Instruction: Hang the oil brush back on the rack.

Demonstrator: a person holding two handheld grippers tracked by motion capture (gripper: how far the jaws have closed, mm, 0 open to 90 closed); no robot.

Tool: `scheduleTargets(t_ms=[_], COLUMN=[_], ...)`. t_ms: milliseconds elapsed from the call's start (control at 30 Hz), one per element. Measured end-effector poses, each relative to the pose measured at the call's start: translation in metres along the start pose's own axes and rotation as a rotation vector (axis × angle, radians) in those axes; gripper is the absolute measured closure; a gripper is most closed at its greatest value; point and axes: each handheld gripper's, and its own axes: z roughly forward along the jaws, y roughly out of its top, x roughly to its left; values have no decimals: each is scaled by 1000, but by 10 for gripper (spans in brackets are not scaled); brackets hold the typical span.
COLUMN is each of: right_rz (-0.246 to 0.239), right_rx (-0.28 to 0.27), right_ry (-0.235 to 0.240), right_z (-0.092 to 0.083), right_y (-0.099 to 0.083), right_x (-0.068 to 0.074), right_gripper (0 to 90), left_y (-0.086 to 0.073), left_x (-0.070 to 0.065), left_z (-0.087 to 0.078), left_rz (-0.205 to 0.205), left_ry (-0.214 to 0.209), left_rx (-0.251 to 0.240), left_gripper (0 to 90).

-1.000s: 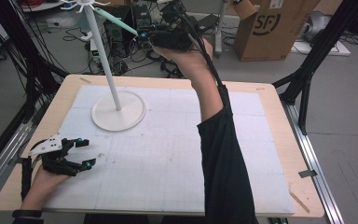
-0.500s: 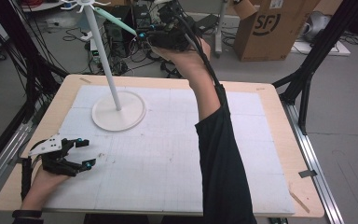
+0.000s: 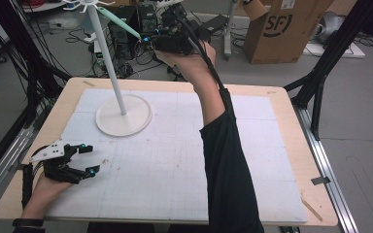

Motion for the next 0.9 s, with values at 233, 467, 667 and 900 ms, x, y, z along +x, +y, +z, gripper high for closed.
scheduleTargets(t_ms=[233, 467, 667, 900], right_rz=[-1, 2, -2, -5], right_rx=[13, 22, 44, 17], right_ry=[-14, -21, -28, -41], right_z=[3, 6, 14, 5], right_y=[-3, -5, -7, -14], right_x=[-1, -1, 0, 0], right_gripper=[829, 827, 788, 518], left_y=[0, 0, 0, 0], left_x=[0, 0, 0, -1], left_z=[0, 0, 0, 0], left_rz=[-1, 1, -1, 3], left_ry=[2, 2, -1, -4], left_rx=[0, 1, 1, 4], left_gripper=[145, 145, 145, 145])
